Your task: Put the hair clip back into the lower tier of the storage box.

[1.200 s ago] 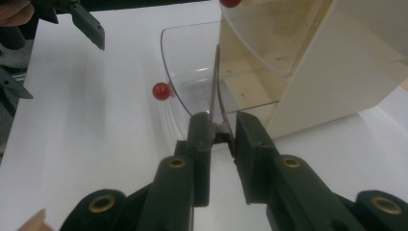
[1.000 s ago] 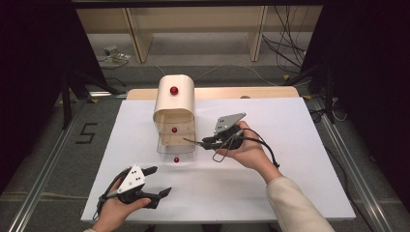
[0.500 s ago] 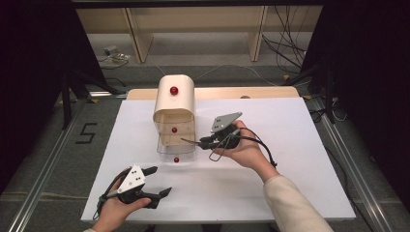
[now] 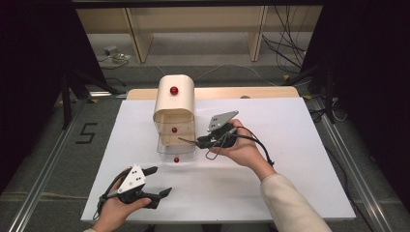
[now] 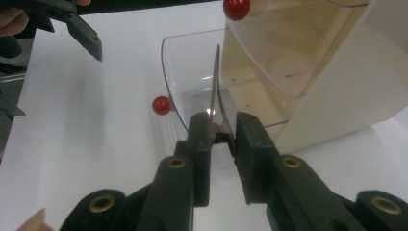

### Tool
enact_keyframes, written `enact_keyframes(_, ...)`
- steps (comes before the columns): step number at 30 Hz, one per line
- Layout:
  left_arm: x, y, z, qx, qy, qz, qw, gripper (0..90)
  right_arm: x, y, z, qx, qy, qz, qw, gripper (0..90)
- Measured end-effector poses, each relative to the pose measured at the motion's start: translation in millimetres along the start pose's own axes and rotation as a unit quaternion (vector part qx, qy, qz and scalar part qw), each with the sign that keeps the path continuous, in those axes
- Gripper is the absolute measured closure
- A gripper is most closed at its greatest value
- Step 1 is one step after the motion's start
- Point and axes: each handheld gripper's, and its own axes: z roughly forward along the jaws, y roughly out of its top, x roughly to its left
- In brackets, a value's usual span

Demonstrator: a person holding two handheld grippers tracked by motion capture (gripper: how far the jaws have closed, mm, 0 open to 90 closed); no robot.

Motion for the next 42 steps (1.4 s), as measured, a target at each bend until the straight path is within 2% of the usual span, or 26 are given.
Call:
enact_keyframes(9, 0.0, 0.2, -0.3, 0.001, 0.001, 0.0, 1.0, 16.2, -1.4, 6.6, 3.0, 0.001, 0.001, -0.005, 1.0, 77.5)
enact_keyframes(23, -0.6, 0.2, 0.6, 0.002, -0.002, 0.0, 1.0, 16.2, -2.8, 9.9, 12.1, 0.009, 0.009, 0.004, 0.9999, 77.4)
enact_keyframes(42, -1.0, 0.3, 1.4, 0.001, -0.006, -0.001, 1.0, 16.2, -2.9, 19.1, 22.2, 0.022, 0.005, 0.006, 0.9997, 77.3)
